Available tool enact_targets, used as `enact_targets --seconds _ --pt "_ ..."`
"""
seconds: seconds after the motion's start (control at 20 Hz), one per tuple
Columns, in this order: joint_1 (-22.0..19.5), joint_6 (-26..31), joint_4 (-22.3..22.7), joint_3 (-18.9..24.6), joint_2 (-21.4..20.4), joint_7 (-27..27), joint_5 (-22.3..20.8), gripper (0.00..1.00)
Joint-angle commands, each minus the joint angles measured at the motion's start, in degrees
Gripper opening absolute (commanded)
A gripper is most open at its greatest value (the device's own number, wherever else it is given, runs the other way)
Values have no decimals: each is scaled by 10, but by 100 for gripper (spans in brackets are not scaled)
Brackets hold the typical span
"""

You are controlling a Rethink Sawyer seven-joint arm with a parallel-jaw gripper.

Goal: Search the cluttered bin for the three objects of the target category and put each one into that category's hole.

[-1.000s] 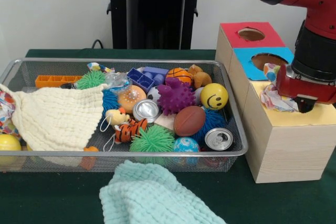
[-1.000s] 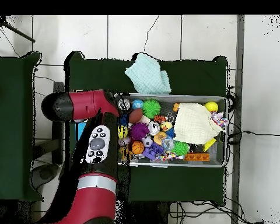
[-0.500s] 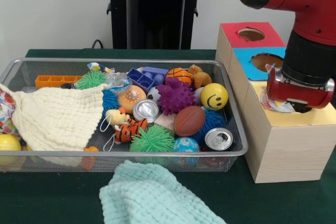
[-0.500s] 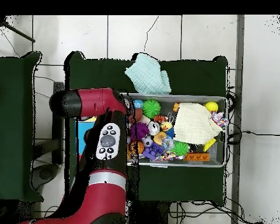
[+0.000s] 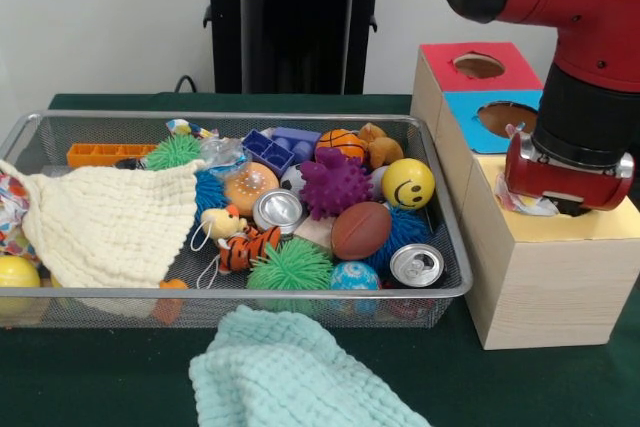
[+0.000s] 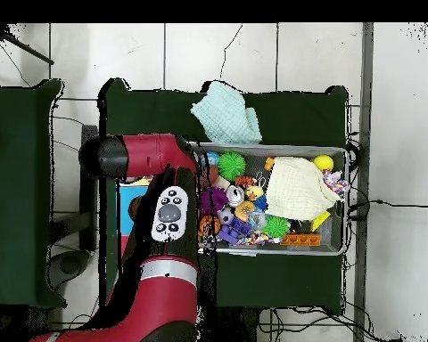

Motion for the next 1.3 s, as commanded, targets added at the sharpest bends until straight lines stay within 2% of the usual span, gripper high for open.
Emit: enact_targets --seconds 0.05,0.2,0.4,0.45,1.0,1.15,1.3 --pt "-61 -38 -37 75 82 -16 -18 0" --pt "-79 -69 -43 102 108 -21 -15 0" --pt "-71 -74 -44 93 105 -2 -31 0" --pt "-72 -69 -44 96 103 0 -36 100" --pt "-73 -44 -50 94 100 2 -39 100" --pt "-78 -54 -45 102 98 -4 -39 100" --pt "-75 -56 -39 96 92 12 -37 100"
